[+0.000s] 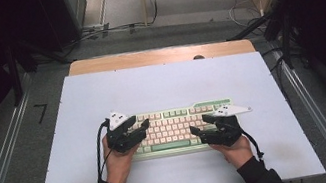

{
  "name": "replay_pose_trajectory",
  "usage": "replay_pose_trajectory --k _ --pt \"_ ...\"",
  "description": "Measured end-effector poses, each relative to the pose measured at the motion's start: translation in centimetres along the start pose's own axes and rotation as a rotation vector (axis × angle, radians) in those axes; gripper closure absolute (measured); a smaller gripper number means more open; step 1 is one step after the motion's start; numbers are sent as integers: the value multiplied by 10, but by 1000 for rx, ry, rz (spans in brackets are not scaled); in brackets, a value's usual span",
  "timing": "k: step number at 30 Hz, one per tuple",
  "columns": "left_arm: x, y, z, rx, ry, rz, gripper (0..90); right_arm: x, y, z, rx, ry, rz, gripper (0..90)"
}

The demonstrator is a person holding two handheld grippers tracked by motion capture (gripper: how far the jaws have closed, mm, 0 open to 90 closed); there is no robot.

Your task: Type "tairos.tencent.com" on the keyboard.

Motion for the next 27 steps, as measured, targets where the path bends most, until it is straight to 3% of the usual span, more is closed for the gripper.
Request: replay_pose_trajectory --k 6,8,14,27 --pt "-4 -5 -4 33 -77 11 833 -1 3 3 -1 0 -1 283" --pt "-5 -6 -5 48 -95 12 898 -1 5 4 -1 1 -3 283" --pt "-9 -11 -9 76 -133 23 900 -1 9 8 -2 6 -8 283" --pt "-18 -17 -7 114 -158 54 900 -2 8 8 3 2 -9 282"
Point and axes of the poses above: each handheld gripper's, and its own axes: z roughly forward along the jaws, y roughly out of its top, x roughly to its left, the point moved 6 cm from there along z, roughly forward along the jaws, and after that the axes turned 15 degrees about -z, right-handed, at the moved point
